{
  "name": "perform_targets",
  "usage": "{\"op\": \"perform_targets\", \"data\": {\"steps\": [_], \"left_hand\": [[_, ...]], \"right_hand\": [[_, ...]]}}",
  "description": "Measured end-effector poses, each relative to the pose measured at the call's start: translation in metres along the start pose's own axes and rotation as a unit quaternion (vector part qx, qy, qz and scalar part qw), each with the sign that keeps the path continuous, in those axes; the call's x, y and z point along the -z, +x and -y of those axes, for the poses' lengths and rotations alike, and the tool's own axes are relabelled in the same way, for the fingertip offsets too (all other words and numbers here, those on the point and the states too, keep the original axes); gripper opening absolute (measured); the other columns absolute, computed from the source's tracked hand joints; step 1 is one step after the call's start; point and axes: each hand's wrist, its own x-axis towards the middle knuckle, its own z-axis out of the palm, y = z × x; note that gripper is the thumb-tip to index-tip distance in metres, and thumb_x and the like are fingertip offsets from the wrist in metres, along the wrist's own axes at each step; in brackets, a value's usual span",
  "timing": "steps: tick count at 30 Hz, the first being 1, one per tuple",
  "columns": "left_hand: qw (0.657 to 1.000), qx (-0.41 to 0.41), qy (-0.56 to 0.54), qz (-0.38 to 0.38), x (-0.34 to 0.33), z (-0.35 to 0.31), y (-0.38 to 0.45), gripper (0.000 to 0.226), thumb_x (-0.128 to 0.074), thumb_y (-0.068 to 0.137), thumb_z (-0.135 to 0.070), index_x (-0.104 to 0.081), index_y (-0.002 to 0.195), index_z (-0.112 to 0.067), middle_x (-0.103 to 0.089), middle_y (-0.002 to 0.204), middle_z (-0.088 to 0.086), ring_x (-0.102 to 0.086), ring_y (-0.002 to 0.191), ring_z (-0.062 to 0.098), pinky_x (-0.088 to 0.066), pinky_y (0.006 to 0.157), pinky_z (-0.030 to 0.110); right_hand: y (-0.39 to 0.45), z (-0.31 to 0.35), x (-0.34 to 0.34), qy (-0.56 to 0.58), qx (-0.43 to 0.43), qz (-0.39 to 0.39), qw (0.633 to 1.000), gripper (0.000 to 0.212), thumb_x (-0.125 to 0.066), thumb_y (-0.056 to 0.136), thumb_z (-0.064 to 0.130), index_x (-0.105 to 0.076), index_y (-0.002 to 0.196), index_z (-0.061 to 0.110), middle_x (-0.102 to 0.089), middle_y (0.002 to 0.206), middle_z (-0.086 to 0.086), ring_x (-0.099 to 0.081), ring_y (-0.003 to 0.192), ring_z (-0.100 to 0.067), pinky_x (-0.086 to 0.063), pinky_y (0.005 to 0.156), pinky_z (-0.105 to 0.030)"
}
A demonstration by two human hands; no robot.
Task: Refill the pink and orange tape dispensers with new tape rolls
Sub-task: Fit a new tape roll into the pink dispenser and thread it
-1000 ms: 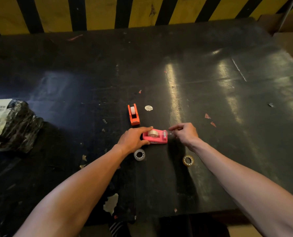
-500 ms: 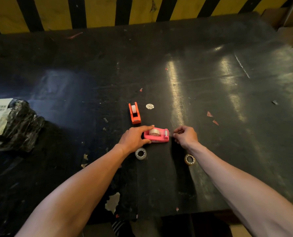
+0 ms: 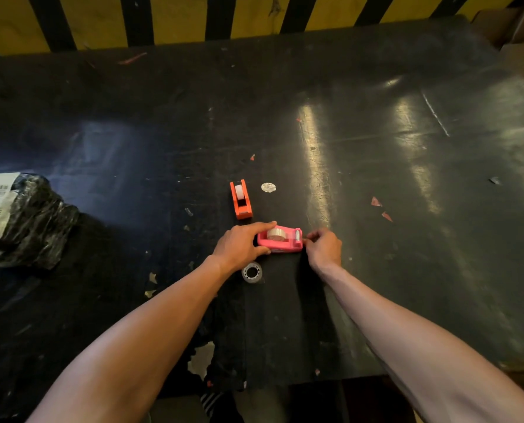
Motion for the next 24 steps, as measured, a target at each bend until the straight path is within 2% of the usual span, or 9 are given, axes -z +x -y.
{"op": "perform_targets", "data": {"steps": [4,7,10,14,16,18,21,22,24], "left_hand": [[1.0,0.001,0.0,-0.004,-0.001,-0.001,0.0,0.071,-0.075,0.088,-0.03,-0.041,0.15,-0.04,-0.052,0.151,-0.006,-0.061,0.121,0.021,-0.049,0.106,0.049],[1.0,0.0,0.008,-0.003,-0.001,0.0,0.001,0.071,-0.074,0.088,-0.031,-0.04,0.149,-0.041,-0.051,0.151,-0.007,-0.059,0.124,0.021,-0.048,0.106,0.049],[1.0,0.0,0.016,0.004,0.001,0.0,0.002,0.071,-0.074,0.089,-0.03,-0.039,0.15,-0.041,-0.05,0.152,-0.005,-0.058,0.127,0.022,-0.047,0.107,0.051],[1.0,-0.009,0.013,0.007,0.002,0.0,0.0,0.07,-0.072,0.091,-0.029,-0.038,0.151,-0.041,-0.05,0.152,-0.006,-0.056,0.128,0.021,-0.046,0.108,0.049],[1.0,-0.012,0.008,0.002,-0.002,0.0,-0.002,0.07,-0.07,0.092,-0.029,-0.034,0.152,-0.04,-0.046,0.155,-0.006,-0.052,0.134,0.022,-0.044,0.11,0.049],[1.0,-0.005,0.012,-0.001,-0.006,0.001,-0.004,0.072,-0.066,0.095,-0.03,-0.028,0.154,-0.042,-0.038,0.16,-0.003,-0.048,0.139,0.024,-0.041,0.113,0.05],[1.0,0.017,0.012,0.013,-0.012,0.004,-0.008,0.076,-0.059,0.099,-0.031,-0.012,0.158,-0.043,-0.041,0.159,0.003,-0.054,0.132,0.027,-0.044,0.11,0.05],[1.0,0.022,0.005,0.003,-0.014,0.005,-0.012,0.075,-0.056,0.1,-0.032,-0.01,0.158,-0.04,-0.043,0.157,0.003,-0.056,0.129,0.026,-0.045,0.11,0.05],[0.998,0.036,-0.007,-0.056,-0.02,0.013,-0.019,0.068,-0.05,0.103,-0.034,-0.013,0.16,-0.034,-0.038,0.16,0.004,-0.048,0.139,0.026,-0.037,0.116,0.051]], "right_hand": [[-0.012,0.003,-0.004,0.016,-0.015,0.009,1.0,0.028,-0.054,0.092,0.003,-0.074,0.109,0.008,-0.072,0.111,-0.013,-0.065,0.107,-0.028,-0.046,0.086,-0.028],[-0.022,0.001,-0.006,0.012,-0.007,0.056,0.998,0.043,-0.048,0.089,-0.002,-0.069,0.123,0.014,-0.07,0.121,-0.01,-0.062,0.115,-0.027,-0.044,0.09,-0.026],[-0.022,-0.001,-0.001,-0.044,0.043,0.109,0.992,0.05,-0.051,0.088,0.0,-0.058,0.135,0.015,-0.065,0.128,-0.011,-0.059,0.121,-0.03,-0.043,0.093,-0.026],[-0.016,-0.002,0.01,-0.133,0.143,0.142,0.97,0.074,-0.064,0.085,0.011,-0.031,0.151,0.021,-0.052,0.136,-0.018,-0.052,0.125,-0.036,-0.041,0.104,-0.039],[-0.014,-0.001,0.01,-0.178,0.178,0.159,0.955,0.074,-0.065,0.086,0.014,-0.03,0.15,0.025,-0.05,0.131,-0.017,-0.054,0.12,-0.038,-0.044,0.102,-0.041],[-0.014,0.0,0.01,-0.198,0.207,0.149,0.947,0.062,-0.062,0.089,0.014,-0.037,0.145,0.023,-0.049,0.125,-0.015,-0.056,0.115,-0.037,-0.046,0.097,-0.042],[-0.012,0.001,0.011,-0.237,0.236,0.111,0.936,0.047,-0.062,0.09,0.019,-0.046,0.134,0.021,-0.046,0.122,-0.012,-0.052,0.113,-0.034,-0.049,0.091,-0.043],[-0.011,0.001,0.011,-0.255,0.244,0.101,0.93,0.045,-0.064,0.09,0.021,-0.047,0.132,0.02,-0.045,0.123,-0.011,-0.051,0.114,-0.032,-0.05,0.09,-0.043],[-0.01,0.002,0.012,-0.277,0.255,0.096,0.922,0.046,-0.068,0.087,0.025,-0.049,0.129,0.016,-0.047,0.126,-0.01,-0.05,0.116,-0.029,-0.051,0.092,-0.042]]}}
